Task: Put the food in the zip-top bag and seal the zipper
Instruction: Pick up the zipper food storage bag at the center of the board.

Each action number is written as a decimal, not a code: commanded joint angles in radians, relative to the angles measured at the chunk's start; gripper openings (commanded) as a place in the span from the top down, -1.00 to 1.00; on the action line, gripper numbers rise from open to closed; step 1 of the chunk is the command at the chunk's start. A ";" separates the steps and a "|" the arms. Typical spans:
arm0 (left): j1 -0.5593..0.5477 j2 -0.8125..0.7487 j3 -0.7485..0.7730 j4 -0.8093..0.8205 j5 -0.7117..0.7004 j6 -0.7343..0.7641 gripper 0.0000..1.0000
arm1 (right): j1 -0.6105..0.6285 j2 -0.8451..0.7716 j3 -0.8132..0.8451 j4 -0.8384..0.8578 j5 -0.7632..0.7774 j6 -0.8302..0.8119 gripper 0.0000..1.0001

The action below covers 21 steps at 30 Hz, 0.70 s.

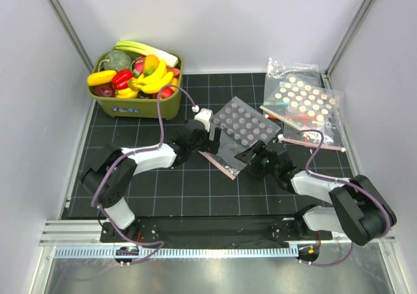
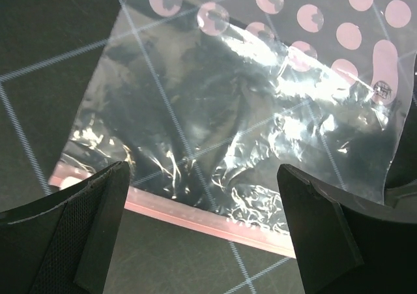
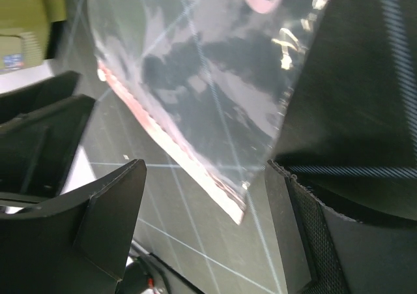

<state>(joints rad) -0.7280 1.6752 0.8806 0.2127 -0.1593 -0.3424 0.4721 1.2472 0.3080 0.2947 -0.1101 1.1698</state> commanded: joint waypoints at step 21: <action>0.013 0.219 0.052 0.159 0.267 -0.234 -0.89 | 0.083 0.035 -0.106 0.342 0.070 0.113 -0.54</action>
<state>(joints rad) -0.7174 1.8565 0.9203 0.3710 0.0620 -0.5438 0.5415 1.3056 0.2218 0.5507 -0.0734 1.2606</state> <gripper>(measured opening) 0.949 0.768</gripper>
